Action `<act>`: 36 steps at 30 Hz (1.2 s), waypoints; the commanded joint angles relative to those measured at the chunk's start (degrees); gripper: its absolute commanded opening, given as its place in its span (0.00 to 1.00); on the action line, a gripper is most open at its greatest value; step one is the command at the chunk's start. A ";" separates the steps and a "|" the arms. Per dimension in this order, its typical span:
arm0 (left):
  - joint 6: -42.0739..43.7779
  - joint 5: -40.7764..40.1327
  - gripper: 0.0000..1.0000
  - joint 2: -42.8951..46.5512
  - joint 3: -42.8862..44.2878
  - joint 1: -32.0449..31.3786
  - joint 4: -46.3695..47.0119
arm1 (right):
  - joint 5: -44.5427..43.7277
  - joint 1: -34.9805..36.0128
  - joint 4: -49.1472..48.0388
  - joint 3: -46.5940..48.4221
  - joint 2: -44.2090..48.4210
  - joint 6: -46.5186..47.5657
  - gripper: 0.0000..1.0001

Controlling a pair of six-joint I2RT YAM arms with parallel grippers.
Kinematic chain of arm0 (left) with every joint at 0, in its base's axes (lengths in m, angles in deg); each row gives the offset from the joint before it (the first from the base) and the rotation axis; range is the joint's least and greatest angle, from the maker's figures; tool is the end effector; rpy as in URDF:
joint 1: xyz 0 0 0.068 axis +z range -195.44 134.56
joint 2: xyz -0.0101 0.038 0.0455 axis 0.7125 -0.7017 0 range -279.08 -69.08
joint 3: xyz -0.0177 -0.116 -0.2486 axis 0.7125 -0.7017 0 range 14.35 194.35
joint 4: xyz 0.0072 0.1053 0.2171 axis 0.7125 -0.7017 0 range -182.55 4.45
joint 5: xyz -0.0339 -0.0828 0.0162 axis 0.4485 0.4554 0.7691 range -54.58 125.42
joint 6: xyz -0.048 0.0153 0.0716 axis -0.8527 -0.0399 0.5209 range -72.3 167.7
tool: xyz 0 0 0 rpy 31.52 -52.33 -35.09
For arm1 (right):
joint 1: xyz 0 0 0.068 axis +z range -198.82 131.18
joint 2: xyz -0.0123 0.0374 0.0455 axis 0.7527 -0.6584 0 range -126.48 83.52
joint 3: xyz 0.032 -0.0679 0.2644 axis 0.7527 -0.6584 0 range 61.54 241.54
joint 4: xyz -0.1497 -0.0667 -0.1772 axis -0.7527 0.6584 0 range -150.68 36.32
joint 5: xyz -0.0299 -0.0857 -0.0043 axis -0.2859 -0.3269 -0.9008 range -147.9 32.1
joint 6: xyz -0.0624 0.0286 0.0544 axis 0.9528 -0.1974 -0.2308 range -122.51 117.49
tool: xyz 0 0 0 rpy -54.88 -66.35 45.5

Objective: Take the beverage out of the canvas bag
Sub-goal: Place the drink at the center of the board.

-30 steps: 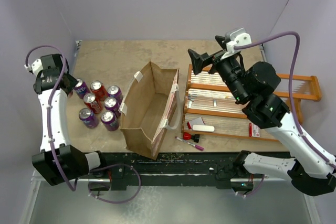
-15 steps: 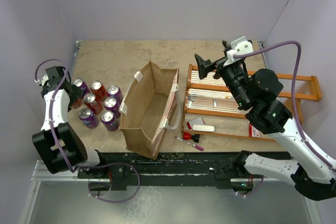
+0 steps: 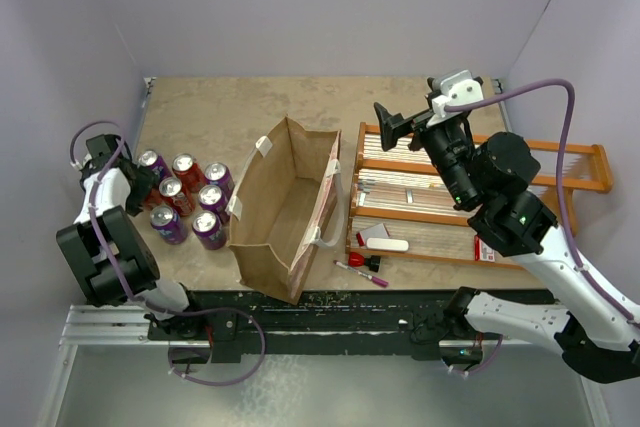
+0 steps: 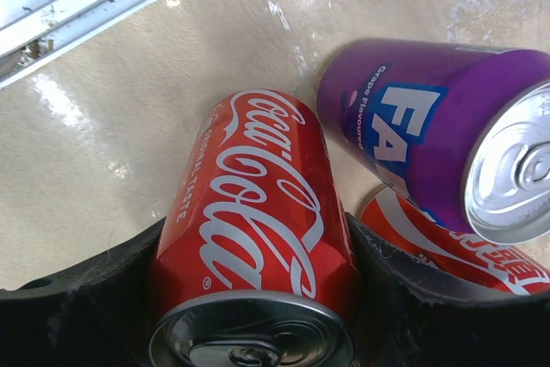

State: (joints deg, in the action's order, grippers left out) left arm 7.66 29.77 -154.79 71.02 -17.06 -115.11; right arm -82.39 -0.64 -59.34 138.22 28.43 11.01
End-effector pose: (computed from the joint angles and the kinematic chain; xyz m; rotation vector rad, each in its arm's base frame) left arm 0.2634 0.1508 0.1937 -1.4838 2.1190 0.0531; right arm 0.1501 0.1195 0.5198 -0.2941 1.2198 0.2639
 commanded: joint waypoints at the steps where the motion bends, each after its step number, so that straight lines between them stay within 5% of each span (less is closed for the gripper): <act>1: -1.45 1.53 0.09 -0.77 1.59 0.18 2.59 | -0.05 -0.28 -1.59 1.41 0.43 0.11 1.00; 4: -1.34 0.23 0.17 -1.50 2.33 0.20 -0.33 | 0.13 -0.28 -1.27 1.52 0.42 -0.07 1.00; 12: 2.65 1.34 0.84 -0.82 1.73 0.18 0.33 | 1.46 -0.28 0.23 2.38 -0.19 -1.54 1.00; 17: 5.59 2.72 1.00 0.39 4.91 0.19 -2.76 | 2.23 -0.28 1.81 3.22 -0.82 -2.59 1.00; 28: 3.05 -2.20 0.99 10.10 11.99 -0.30 -14.98 | 2.47 -0.27 9.49 8.31 -5.24 -8.49 1.00; 36: 11.91 -1.42 0.99 12.75 28.39 -10.58 -14.85 | 0.15 -0.28 19.13 14.43 -8.41 -17.85 1.00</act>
State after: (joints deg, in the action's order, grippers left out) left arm 13.22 27.45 -144.91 90.84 -22.39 -131.39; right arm -80.88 -0.64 -44.26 148.63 19.95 -0.14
